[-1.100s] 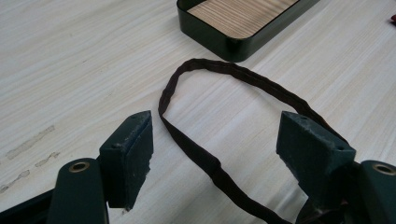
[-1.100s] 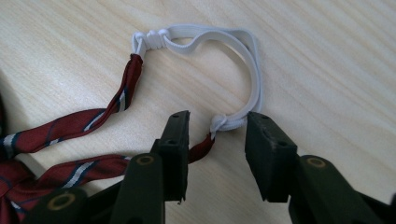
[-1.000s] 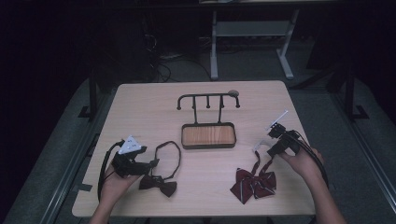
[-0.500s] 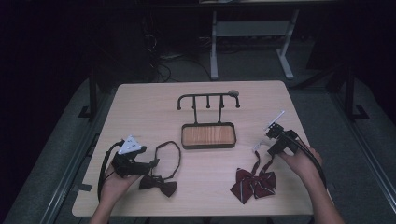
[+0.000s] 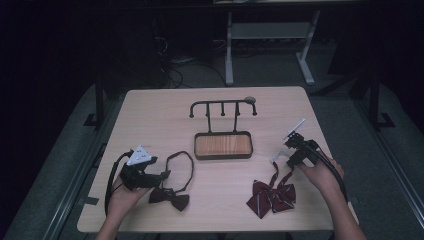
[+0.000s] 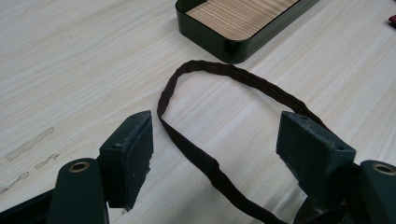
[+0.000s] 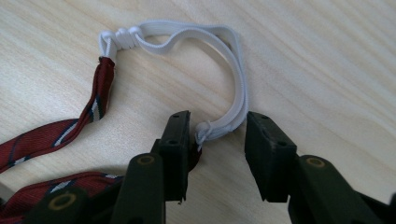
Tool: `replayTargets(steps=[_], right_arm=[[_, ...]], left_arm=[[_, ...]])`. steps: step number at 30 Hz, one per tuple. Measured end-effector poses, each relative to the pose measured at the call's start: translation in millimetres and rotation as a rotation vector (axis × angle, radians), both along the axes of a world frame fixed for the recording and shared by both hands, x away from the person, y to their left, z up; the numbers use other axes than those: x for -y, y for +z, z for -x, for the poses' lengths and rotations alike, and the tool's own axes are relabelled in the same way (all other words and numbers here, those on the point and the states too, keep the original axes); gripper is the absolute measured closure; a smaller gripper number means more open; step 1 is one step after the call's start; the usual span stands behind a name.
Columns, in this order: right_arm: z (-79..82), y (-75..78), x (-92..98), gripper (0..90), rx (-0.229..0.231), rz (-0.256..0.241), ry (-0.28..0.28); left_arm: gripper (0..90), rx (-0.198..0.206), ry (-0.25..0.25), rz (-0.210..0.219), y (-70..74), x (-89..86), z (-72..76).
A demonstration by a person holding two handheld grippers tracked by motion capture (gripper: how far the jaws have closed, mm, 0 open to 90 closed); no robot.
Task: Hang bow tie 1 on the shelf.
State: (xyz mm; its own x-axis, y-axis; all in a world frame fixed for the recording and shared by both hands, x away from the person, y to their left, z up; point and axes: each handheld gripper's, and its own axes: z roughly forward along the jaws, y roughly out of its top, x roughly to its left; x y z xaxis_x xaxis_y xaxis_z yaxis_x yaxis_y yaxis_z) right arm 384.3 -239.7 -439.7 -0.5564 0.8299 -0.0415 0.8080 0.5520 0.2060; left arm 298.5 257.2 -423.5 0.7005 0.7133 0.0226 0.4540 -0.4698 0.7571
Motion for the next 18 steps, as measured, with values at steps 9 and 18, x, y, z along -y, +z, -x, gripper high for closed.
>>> replayTargets(steps=[9, 18], right_arm=[[1.8, 0.4, -3.5, 77.4, 0.004, -0.007, 0.051], [4.9, 9.8, -3.5, 83.6, 0.009, -0.052, 0.072]], left_arm=[[27.7, 0.0, -0.001, -0.002, 0.1, 0.1, 0.0], [27.8, 0.003, 0.001, 0.002, 0.2, 0.1, 0.2]])
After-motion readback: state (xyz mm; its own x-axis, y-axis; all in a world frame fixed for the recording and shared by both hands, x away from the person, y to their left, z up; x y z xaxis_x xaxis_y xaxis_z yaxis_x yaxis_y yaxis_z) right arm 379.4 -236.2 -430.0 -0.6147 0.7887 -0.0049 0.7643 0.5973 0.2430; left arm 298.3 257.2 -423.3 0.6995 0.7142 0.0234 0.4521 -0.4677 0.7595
